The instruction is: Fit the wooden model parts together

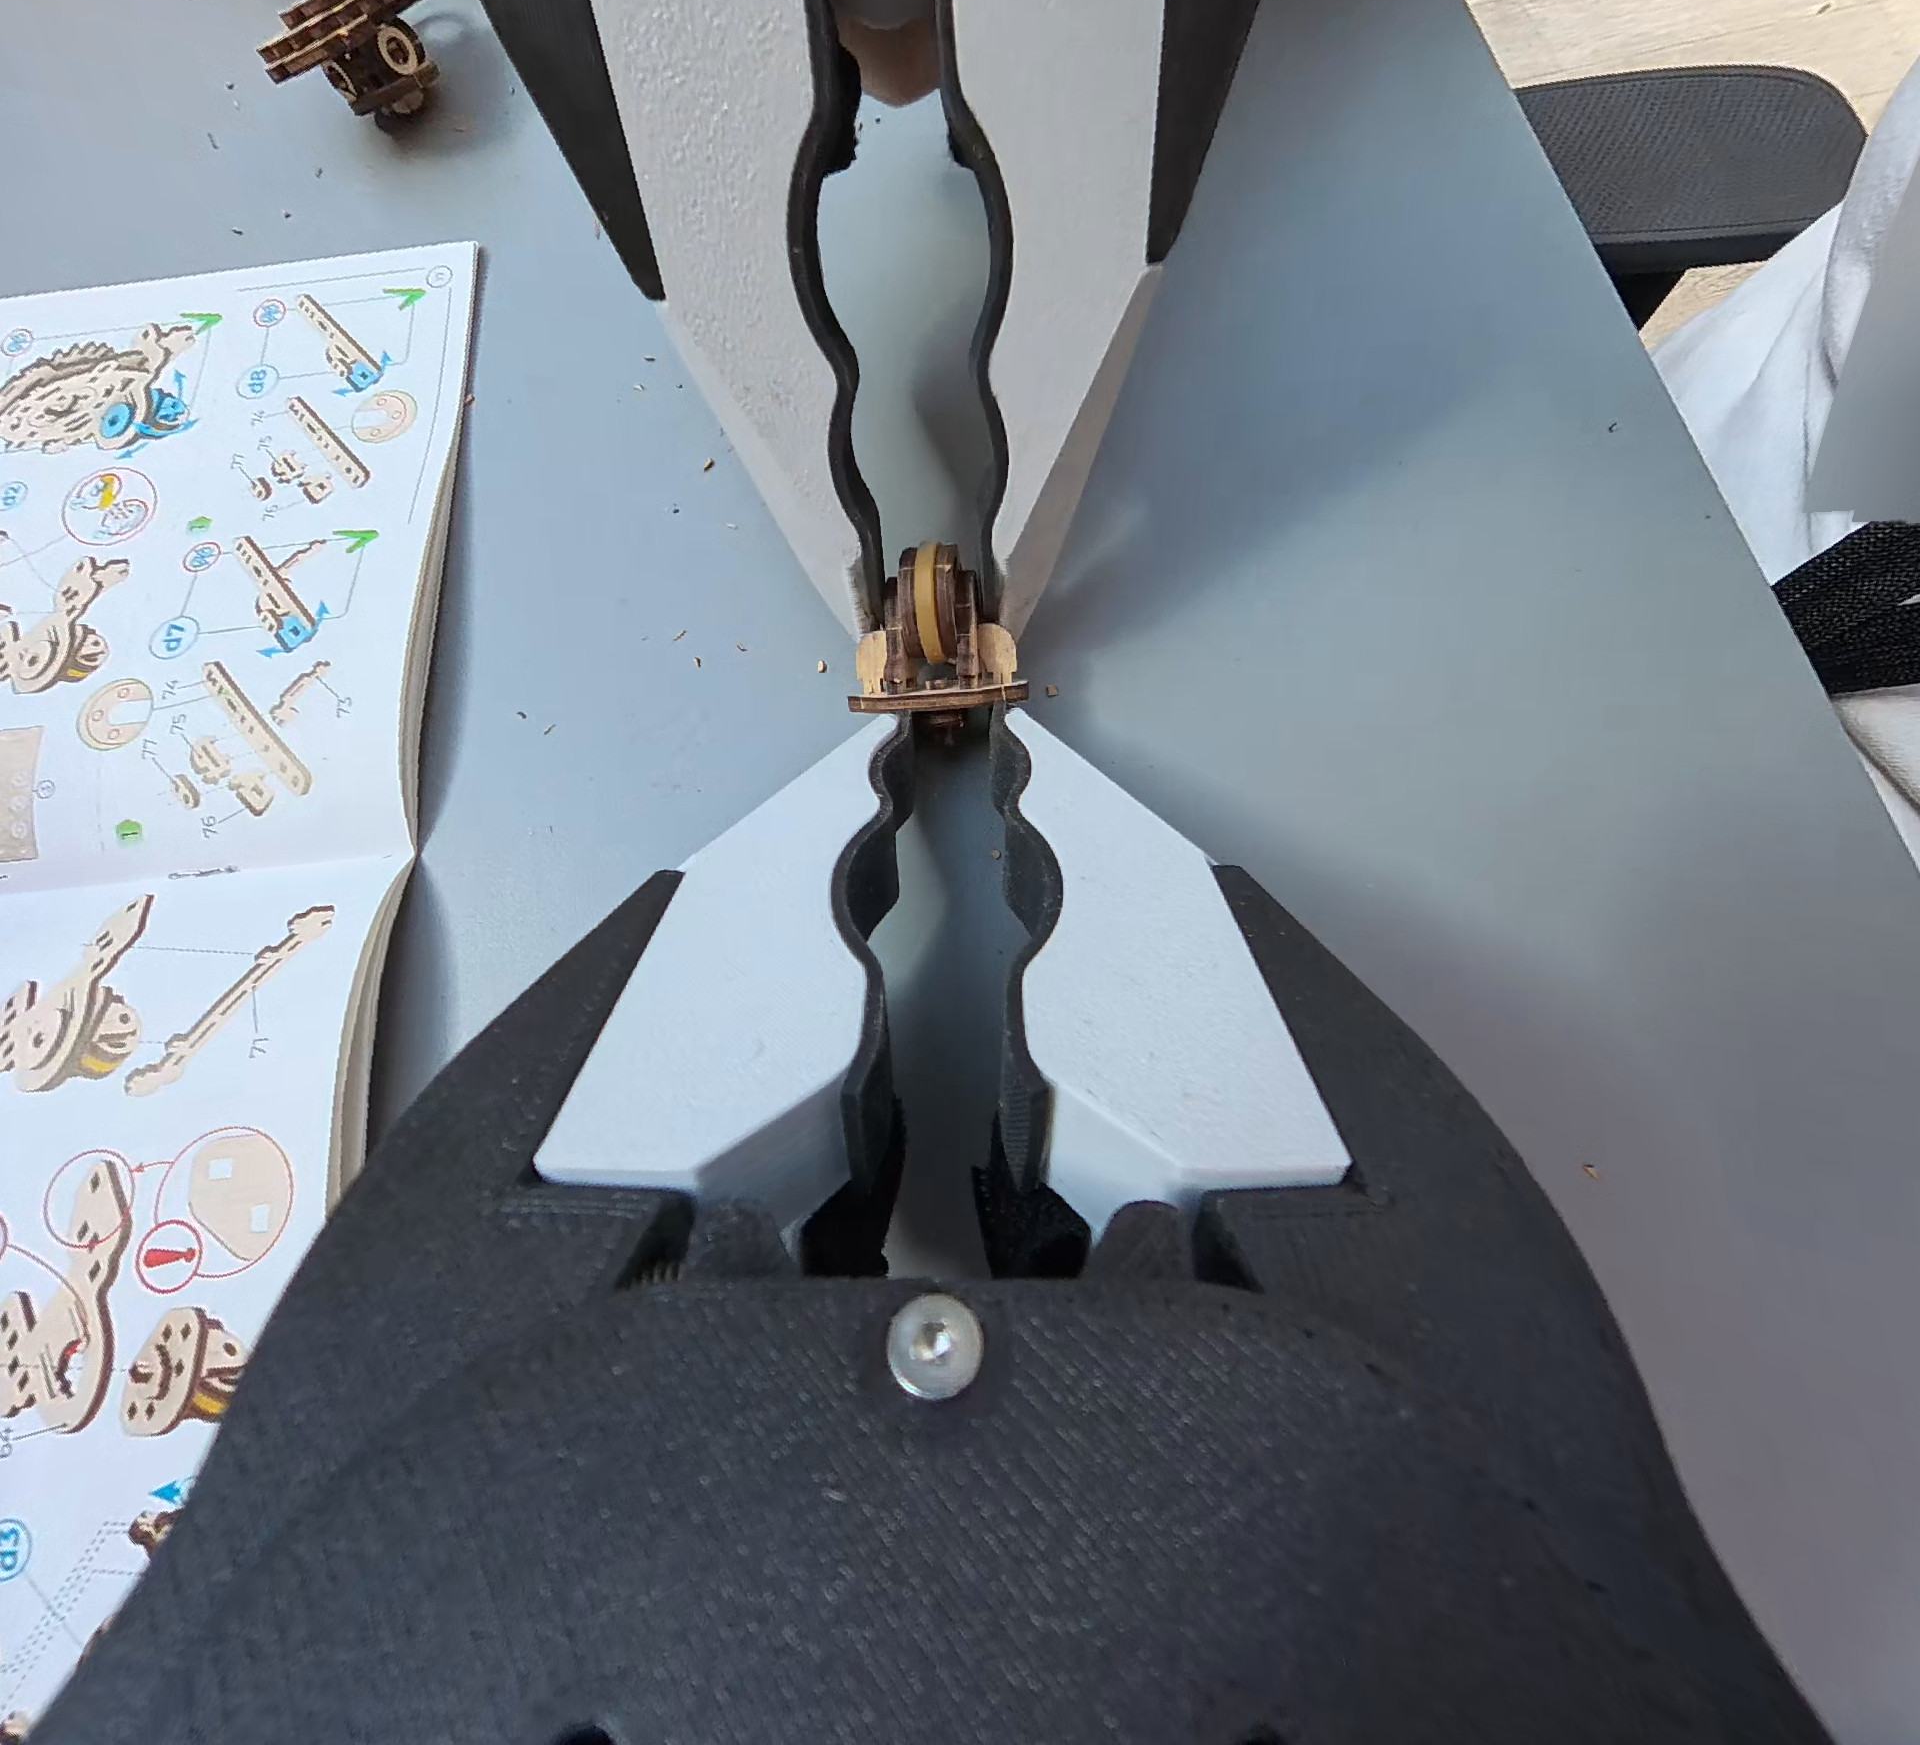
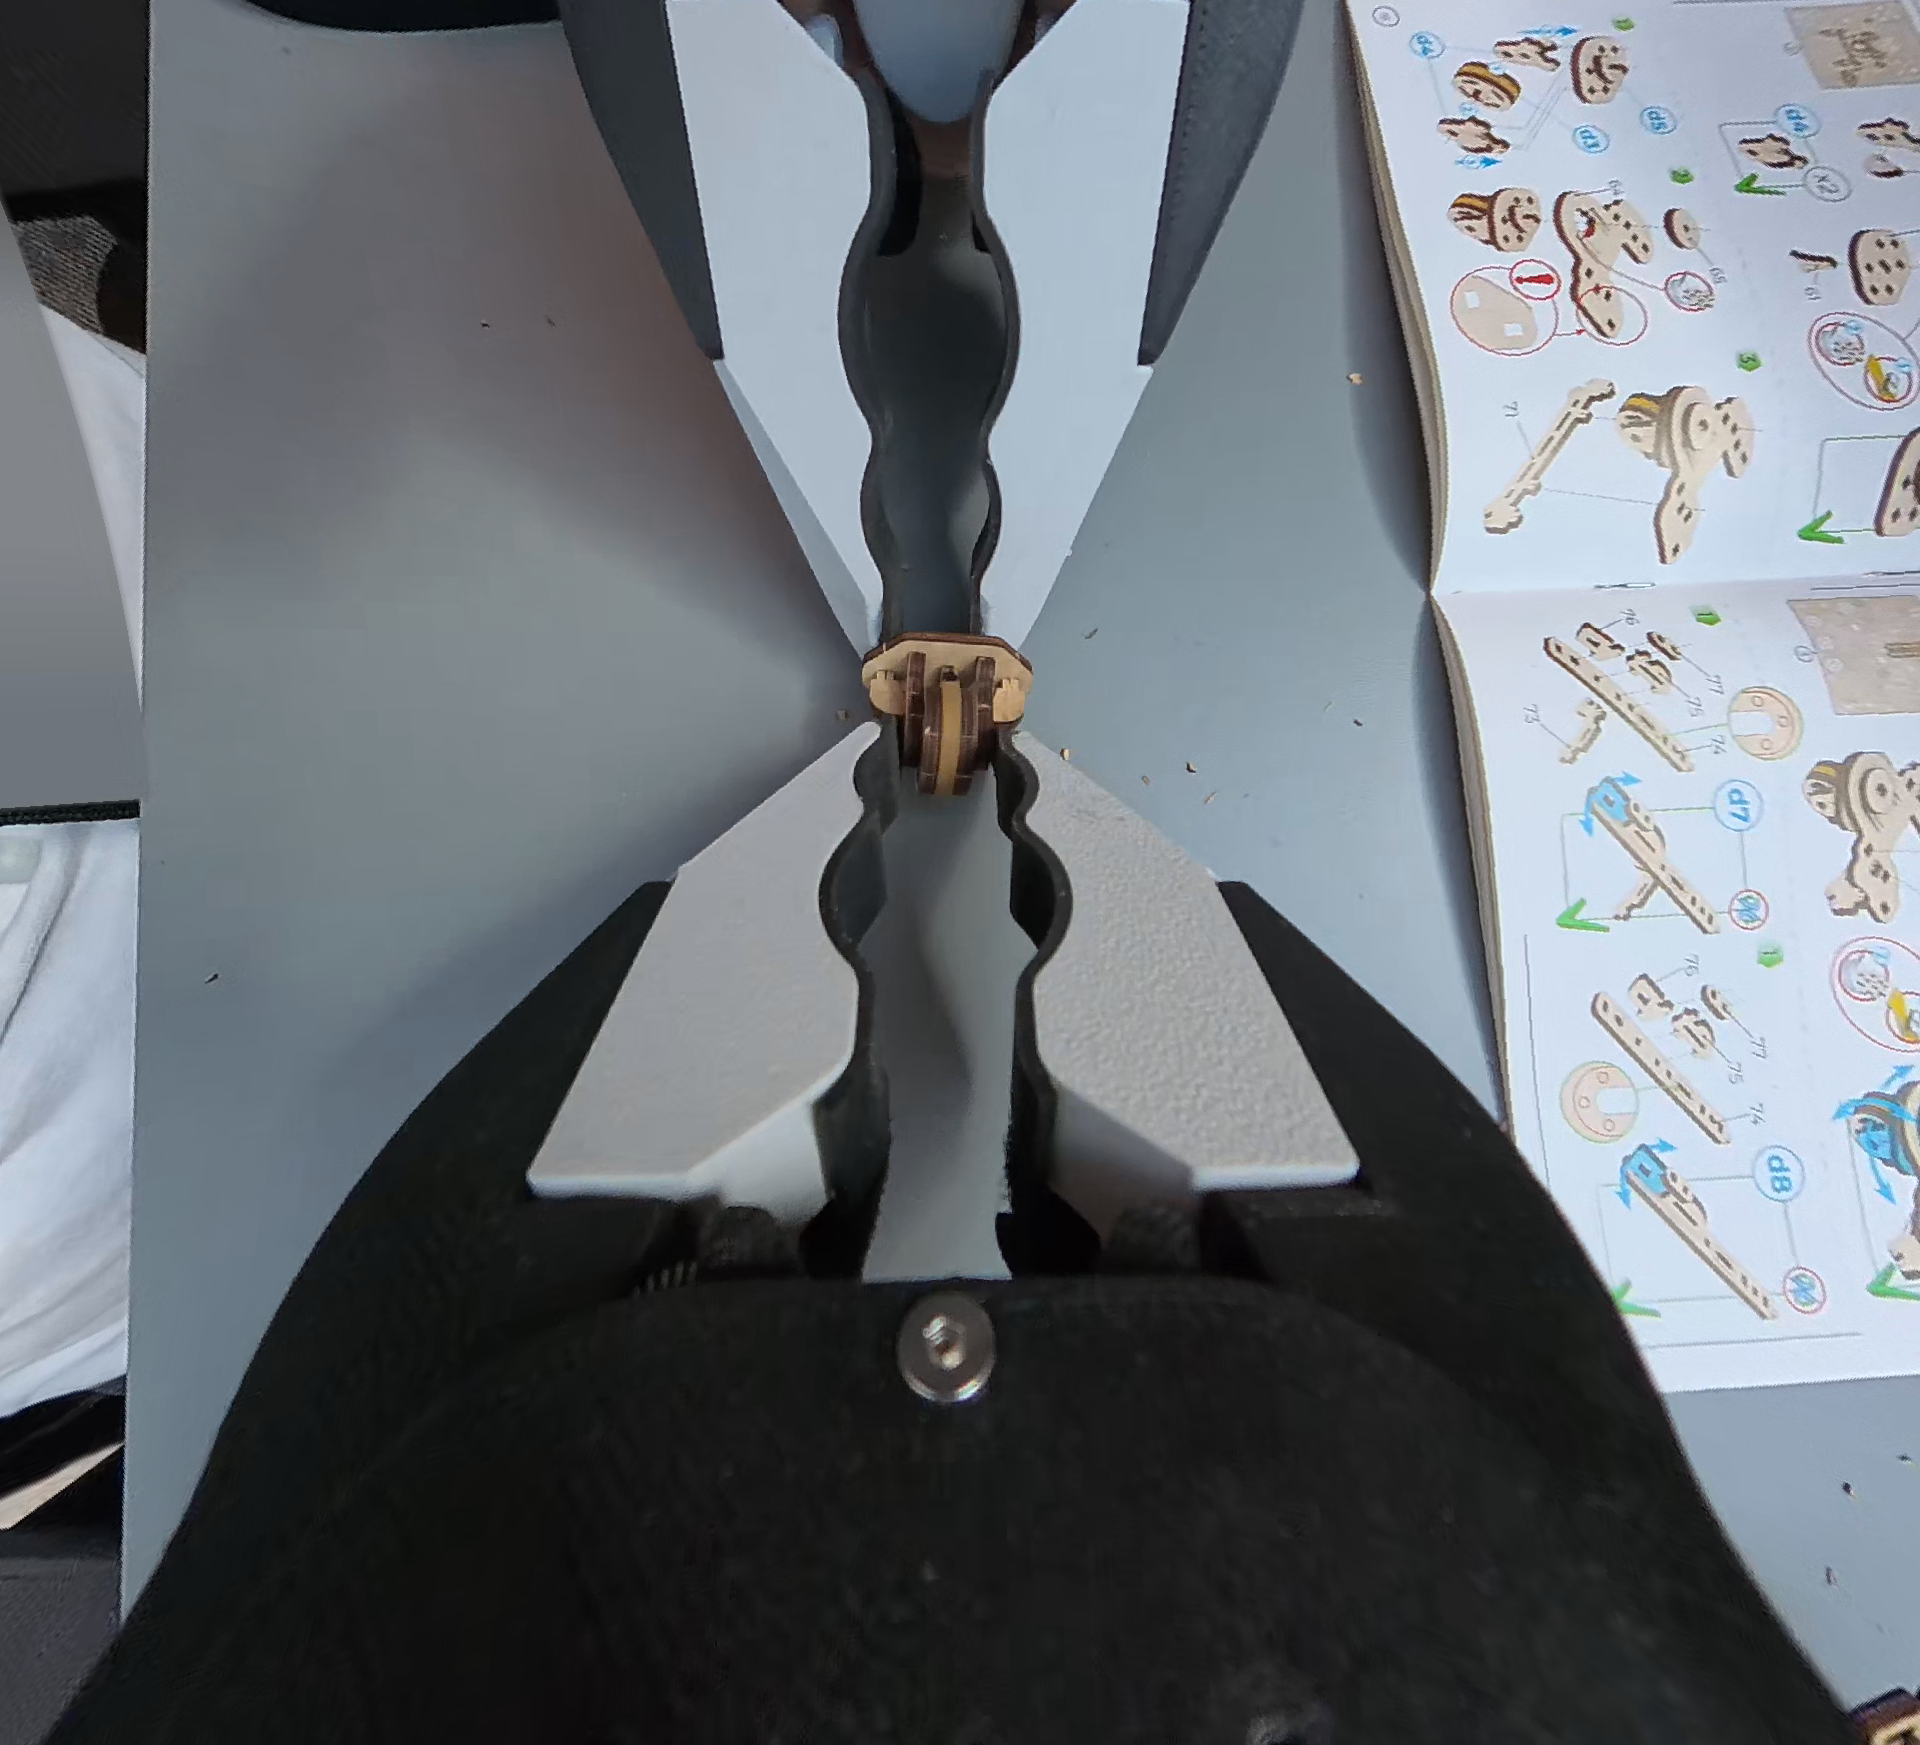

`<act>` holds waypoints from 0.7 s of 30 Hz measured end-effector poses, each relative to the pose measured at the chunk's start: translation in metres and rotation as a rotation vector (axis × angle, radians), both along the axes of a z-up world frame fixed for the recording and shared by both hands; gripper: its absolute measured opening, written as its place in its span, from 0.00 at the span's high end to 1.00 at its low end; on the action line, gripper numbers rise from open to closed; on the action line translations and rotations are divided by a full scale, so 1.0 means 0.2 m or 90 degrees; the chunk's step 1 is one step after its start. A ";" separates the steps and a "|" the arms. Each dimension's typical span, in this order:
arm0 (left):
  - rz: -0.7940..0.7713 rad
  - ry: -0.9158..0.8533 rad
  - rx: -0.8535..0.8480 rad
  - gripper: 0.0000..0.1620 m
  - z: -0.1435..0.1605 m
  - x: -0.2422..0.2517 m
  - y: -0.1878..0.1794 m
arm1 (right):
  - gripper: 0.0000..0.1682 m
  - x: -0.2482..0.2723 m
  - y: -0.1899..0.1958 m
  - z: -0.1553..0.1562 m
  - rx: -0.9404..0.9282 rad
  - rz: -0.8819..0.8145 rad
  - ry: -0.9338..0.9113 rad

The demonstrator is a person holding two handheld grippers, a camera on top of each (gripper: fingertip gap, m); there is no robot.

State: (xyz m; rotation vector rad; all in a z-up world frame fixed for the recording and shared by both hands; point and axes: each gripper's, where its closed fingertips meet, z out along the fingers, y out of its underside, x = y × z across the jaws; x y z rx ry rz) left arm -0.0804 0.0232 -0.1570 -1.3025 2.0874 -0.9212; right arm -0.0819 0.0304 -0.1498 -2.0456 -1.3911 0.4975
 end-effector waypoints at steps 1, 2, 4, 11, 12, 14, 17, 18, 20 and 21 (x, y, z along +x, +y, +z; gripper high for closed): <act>0.000 0.000 0.000 0.93 0.00 0.00 0.00 | 0.91 0.00 0.00 0.00 -0.001 -0.003 0.017; 0.000 0.000 0.000 0.93 0.00 0.00 0.00 | 0.90 0.00 0.00 0.01 -0.006 -0.009 0.031; -0.001 0.000 0.000 0.94 0.00 0.00 0.00 | 0.89 0.00 0.00 0.02 -0.009 -0.013 0.060; 0.006 -0.004 0.010 1.00 0.00 0.01 0.01 | 0.92 0.02 0.02 0.03 0.002 -0.020 0.080; 0.004 -0.003 0.008 1.00 0.00 0.01 0.01 | 0.92 0.02 0.02 0.03 0.005 -0.020 0.078; 0.001 -0.003 0.007 0.99 0.00 0.01 0.01 | 0.92 0.02 0.02 0.03 0.005 -0.019 0.077; 0.002 -0.003 0.006 0.99 0.00 0.01 0.01 | 0.92 0.02 0.02 0.02 0.000 -0.020 0.082; 0.002 -0.002 0.004 0.99 0.00 0.01 0.01 | 0.92 0.02 0.02 0.02 -0.001 -0.020 0.082; 0.004 0.000 -0.001 1.00 0.00 0.01 0.01 | 0.92 0.02 0.02 0.02 -0.001 -0.020 0.083; 0.006 0.001 -0.003 1.00 0.00 0.01 0.01 | 0.92 0.02 0.02 0.02 -0.001 -0.019 0.084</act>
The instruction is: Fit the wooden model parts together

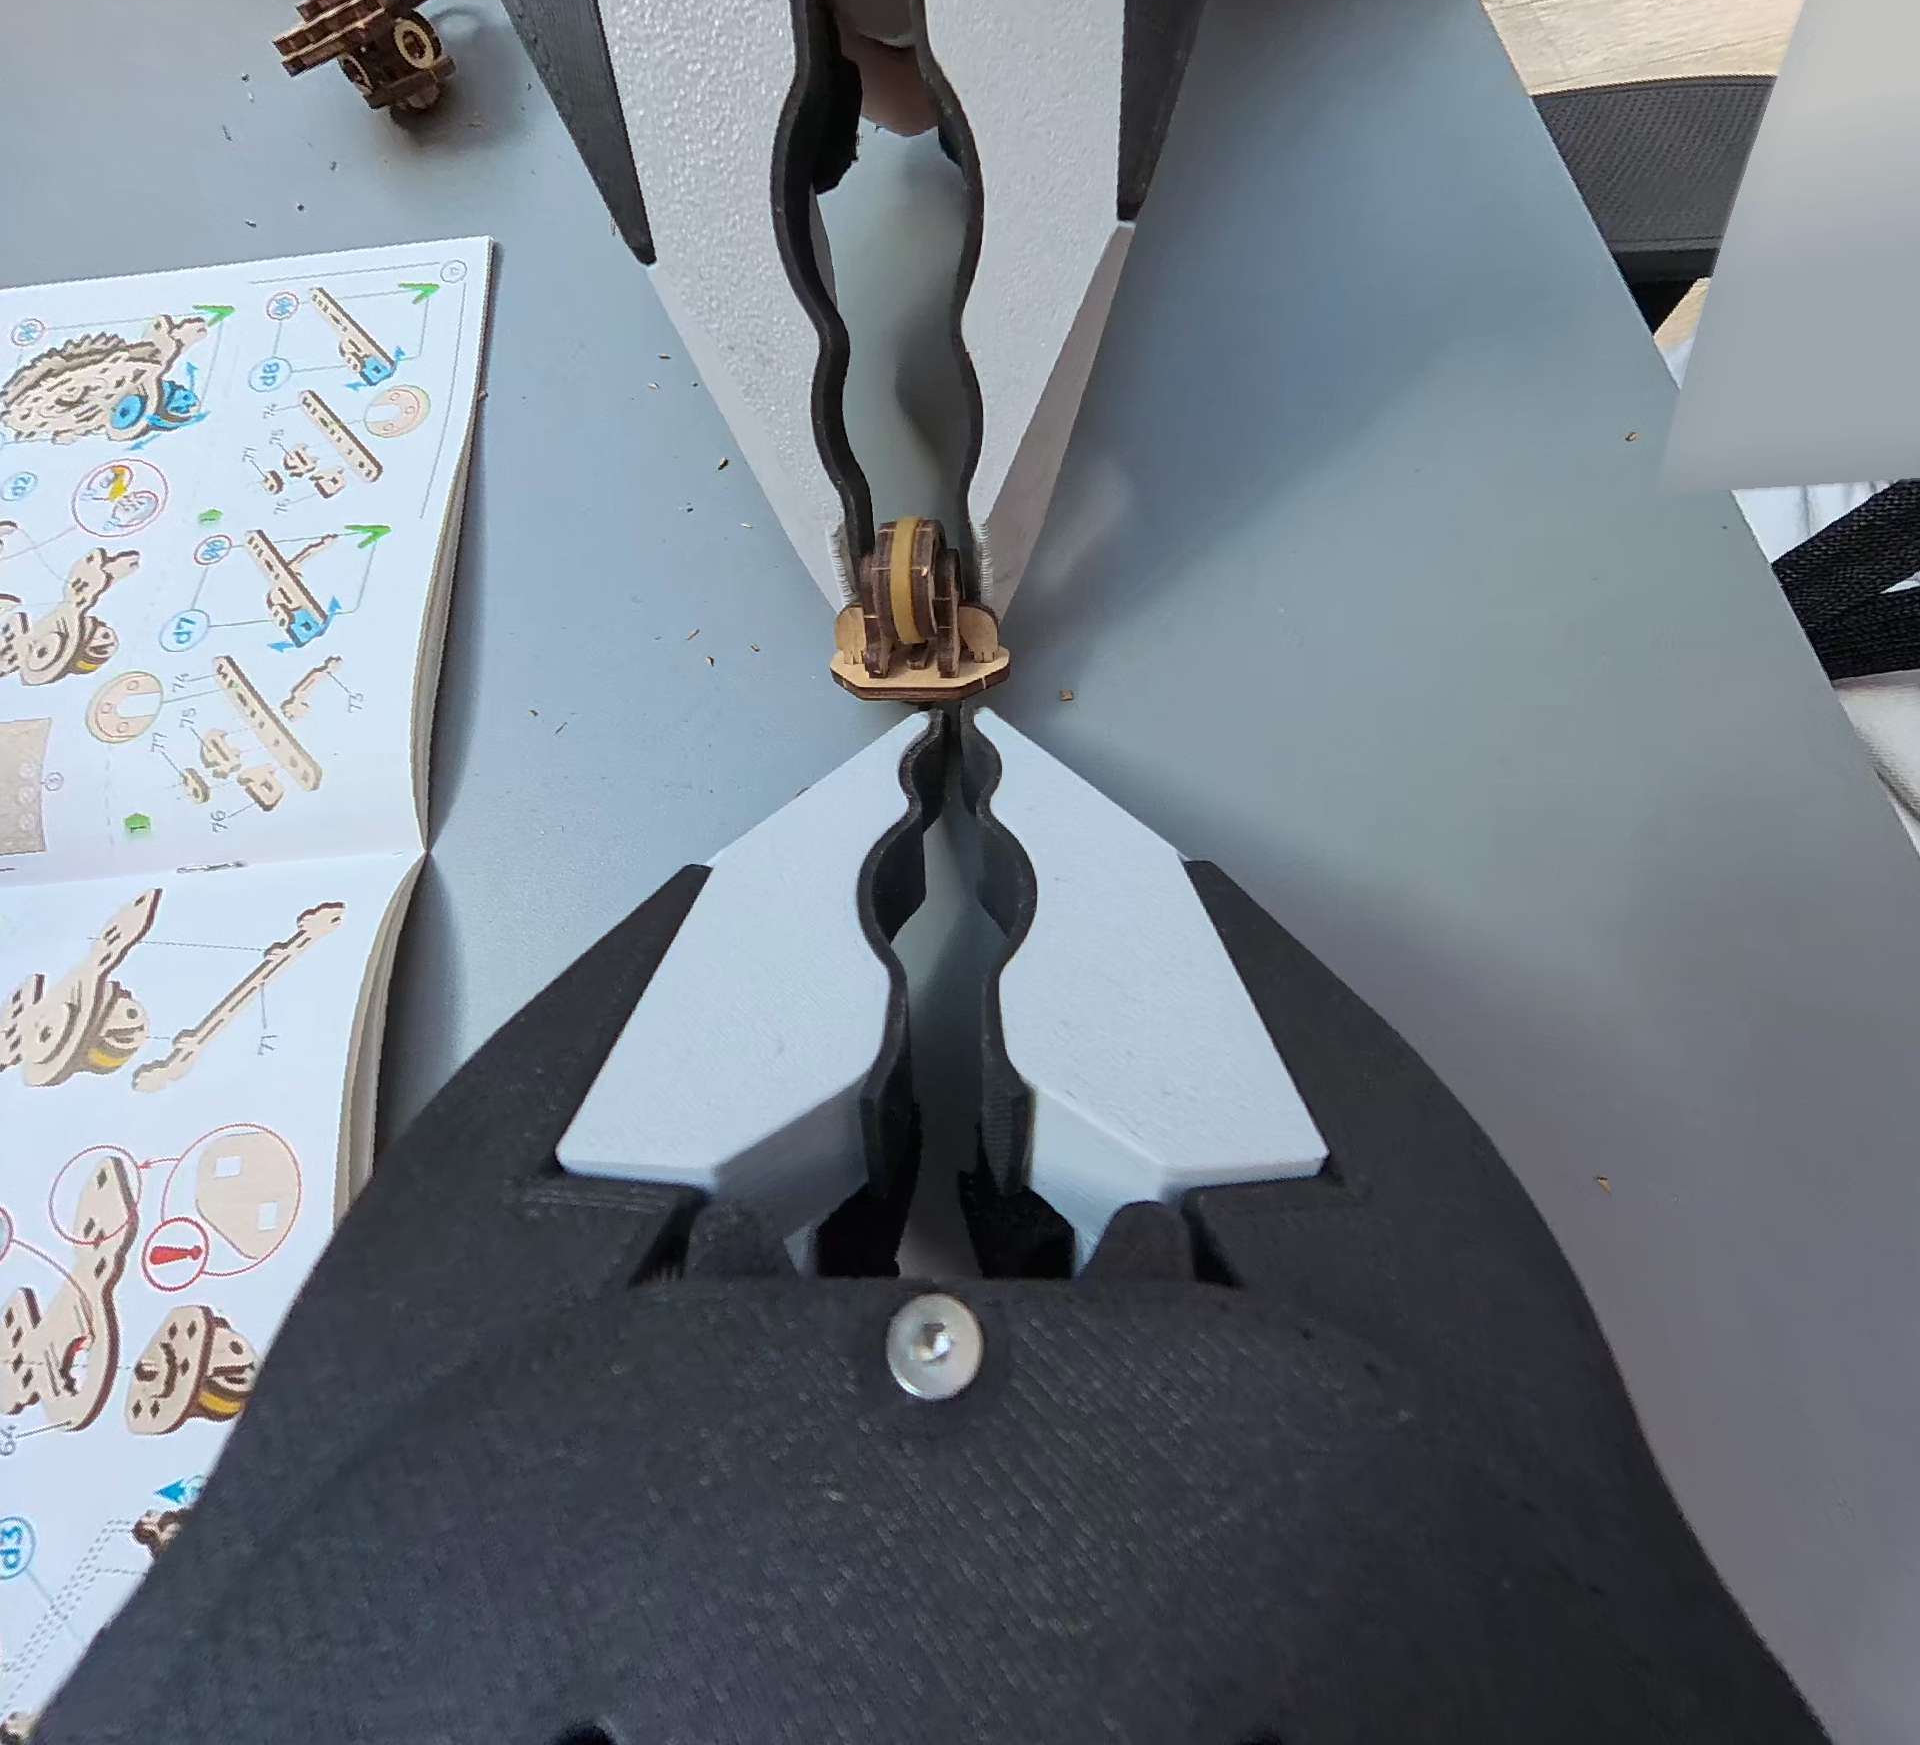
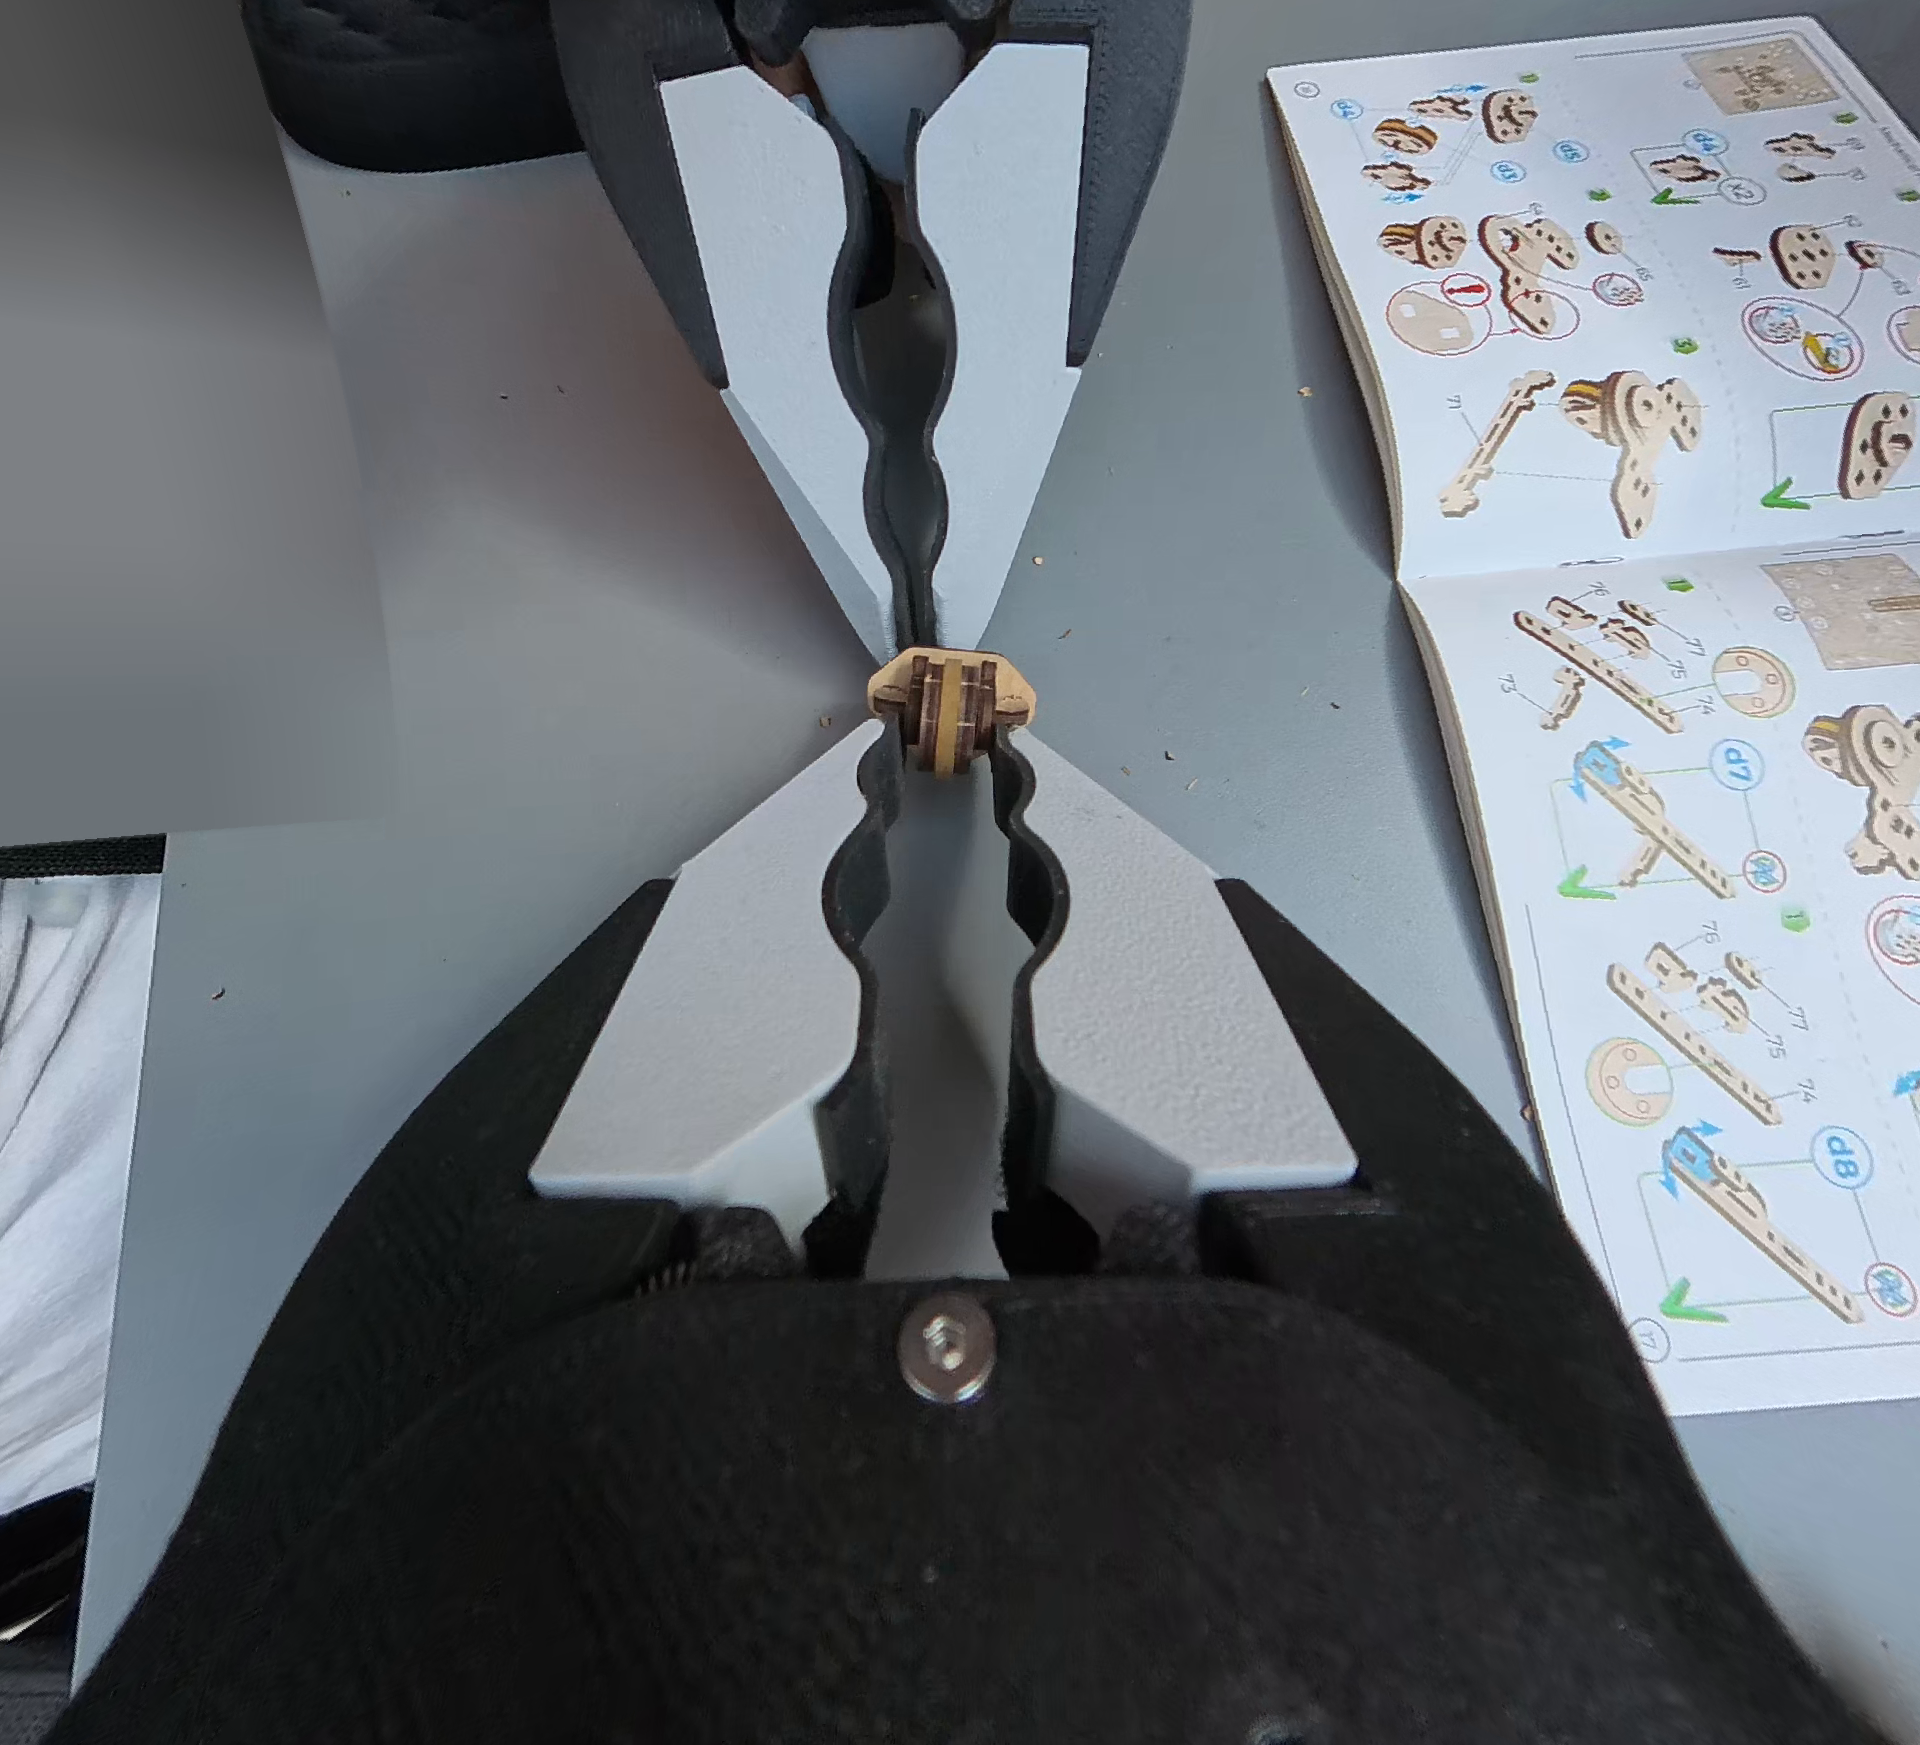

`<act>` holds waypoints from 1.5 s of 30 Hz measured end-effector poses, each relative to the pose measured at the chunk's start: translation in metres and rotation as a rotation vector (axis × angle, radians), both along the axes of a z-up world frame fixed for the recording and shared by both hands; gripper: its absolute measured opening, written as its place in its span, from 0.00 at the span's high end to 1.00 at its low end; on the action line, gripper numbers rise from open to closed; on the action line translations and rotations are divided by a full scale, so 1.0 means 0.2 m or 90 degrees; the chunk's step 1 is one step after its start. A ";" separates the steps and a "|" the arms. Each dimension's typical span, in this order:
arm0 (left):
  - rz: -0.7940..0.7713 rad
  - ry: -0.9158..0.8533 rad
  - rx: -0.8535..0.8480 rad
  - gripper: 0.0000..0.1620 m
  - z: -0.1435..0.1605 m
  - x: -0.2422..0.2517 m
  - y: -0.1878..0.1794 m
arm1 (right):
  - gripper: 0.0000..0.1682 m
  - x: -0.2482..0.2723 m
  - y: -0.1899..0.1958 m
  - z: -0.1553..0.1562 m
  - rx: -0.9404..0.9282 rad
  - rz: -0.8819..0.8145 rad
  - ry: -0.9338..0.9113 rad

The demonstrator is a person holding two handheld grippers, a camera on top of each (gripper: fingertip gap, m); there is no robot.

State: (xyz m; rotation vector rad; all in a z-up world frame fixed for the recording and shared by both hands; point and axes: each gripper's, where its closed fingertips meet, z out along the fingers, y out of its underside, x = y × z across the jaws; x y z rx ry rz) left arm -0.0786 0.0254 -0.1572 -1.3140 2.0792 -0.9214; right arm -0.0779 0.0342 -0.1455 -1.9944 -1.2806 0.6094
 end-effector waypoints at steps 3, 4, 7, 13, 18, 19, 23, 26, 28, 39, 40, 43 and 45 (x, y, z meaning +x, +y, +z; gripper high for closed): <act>0.007 0.003 -0.006 1.00 0.00 0.00 0.01 | 0.92 0.00 0.00 0.00 -0.007 -0.001 0.004; 0.007 0.003 -0.007 1.00 0.00 0.00 0.01 | 0.91 0.00 0.00 -0.01 -0.010 -0.001 0.006; 0.004 0.003 -0.008 1.00 0.00 0.00 0.00 | 0.91 0.01 0.00 -0.01 -0.011 0.001 0.001; 0.001 0.013 -0.034 0.97 0.00 -0.01 0.00 | 0.91 0.01 0.01 -0.02 0.010 0.003 -0.023; 0.007 0.014 -0.034 0.96 0.00 -0.01 0.01 | 0.91 0.01 0.00 -0.03 0.010 0.005 -0.025; 0.006 0.013 -0.033 0.95 0.00 -0.01 0.01 | 0.91 0.01 0.01 -0.03 0.012 0.004 -0.025; 0.003 0.014 -0.033 0.95 0.00 -0.02 0.02 | 0.91 0.02 0.01 -0.03 0.015 0.004 -0.026; 0.015 0.012 -0.030 0.94 0.00 -0.03 0.05 | 0.91 0.03 0.01 -0.04 0.016 0.004 -0.025; 0.030 0.007 -0.027 0.91 0.01 -0.02 0.07 | 0.91 0.03 0.01 -0.03 0.019 0.006 -0.024; 0.016 -0.010 -0.005 0.88 0.02 0.02 0.06 | 0.90 0.03 0.01 -0.03 0.042 0.010 -0.034; 0.014 -0.019 -0.008 0.85 0.03 0.02 0.06 | 0.90 0.03 0.01 -0.03 0.043 0.011 -0.035; 0.007 -0.028 -0.017 0.78 0.04 0.02 0.04 | 0.90 0.03 0.01 -0.03 0.045 0.012 -0.036; 0.002 -0.029 -0.009 0.77 0.04 0.03 0.03 | 0.90 0.03 0.01 -0.03 0.045 0.013 -0.035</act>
